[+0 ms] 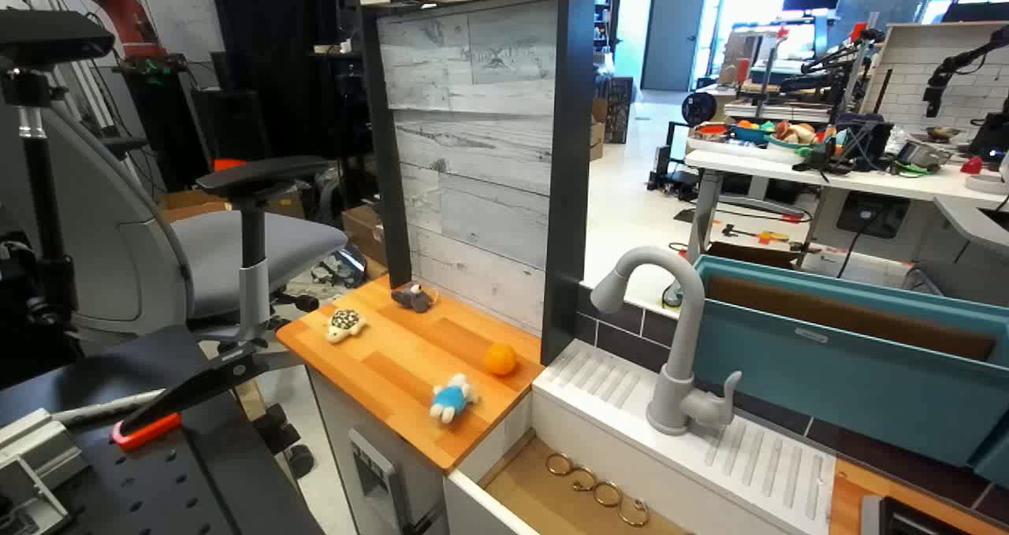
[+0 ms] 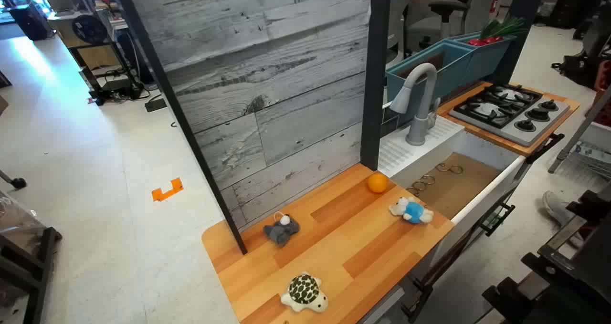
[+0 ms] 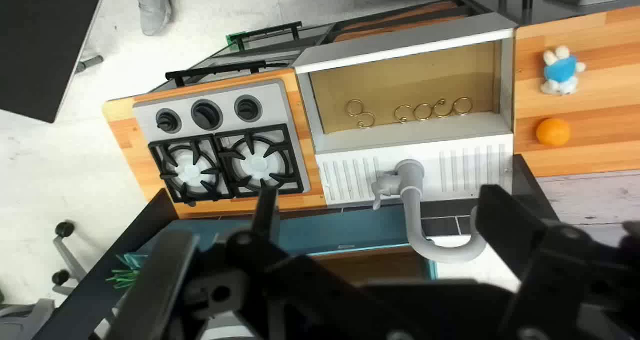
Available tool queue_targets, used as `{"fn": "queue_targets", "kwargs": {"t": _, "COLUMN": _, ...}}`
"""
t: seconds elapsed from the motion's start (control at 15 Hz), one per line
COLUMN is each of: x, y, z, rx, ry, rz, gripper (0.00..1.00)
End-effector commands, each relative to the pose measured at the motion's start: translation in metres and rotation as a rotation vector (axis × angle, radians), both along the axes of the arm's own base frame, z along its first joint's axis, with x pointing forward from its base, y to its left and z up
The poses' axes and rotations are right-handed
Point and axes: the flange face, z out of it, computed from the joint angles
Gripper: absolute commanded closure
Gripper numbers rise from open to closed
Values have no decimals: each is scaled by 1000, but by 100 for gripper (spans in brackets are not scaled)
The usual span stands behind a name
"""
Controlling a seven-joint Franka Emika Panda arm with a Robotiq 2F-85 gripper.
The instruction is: Move the blue doll away from you
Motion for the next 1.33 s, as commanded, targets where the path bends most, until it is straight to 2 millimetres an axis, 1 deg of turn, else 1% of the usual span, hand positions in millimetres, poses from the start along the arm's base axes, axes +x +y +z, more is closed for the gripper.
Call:
{"fn": "queue_targets", "kwargs": {"t": 0.0, "x": 0, "y": 0, "z": 1, "rx": 0, "ry": 1, "rz": 0, "gripper": 0}}
{"fn": "queue_targets", "kwargs": {"t": 0.4, "x": 0, "y": 0, "z": 1, "rx": 0, "ry": 1, "rz": 0, "gripper": 0}}
{"fn": "queue_targets", "kwargs": {"t": 0.47, "x": 4, "y": 3, "z": -3, "rx": -14, "ry": 9, "rz": -2, "gripper": 0}}
{"fn": "queue_targets", "kwargs": {"t": 0.6, "x": 14, "y": 16, "z": -13, "rx": -29, "ry": 28, "rz": 23, "gripper": 0}}
{"fn": "queue_targets", "kwargs": {"t": 0.73, "x": 28, "y": 37, "z": -29, "rx": -48, "ry": 56, "rz": 63, "gripper": 0}}
{"fn": "queue_targets", "kwargs": {"t": 0.93, "x": 54, "y": 86, "z": -67, "rx": -86, "ry": 104, "rz": 142, "gripper": 0}}
{"fn": "queue_targets", "kwargs": {"t": 1.13, "x": 81, "y": 136, "z": -118, "rx": -117, "ry": 157, "rz": 246, "gripper": 0}}
{"fn": "queue_targets", "kwargs": {"t": 1.27, "x": 100, "y": 159, "z": -150, "rx": -122, "ry": 173, "rz": 306, "gripper": 0}}
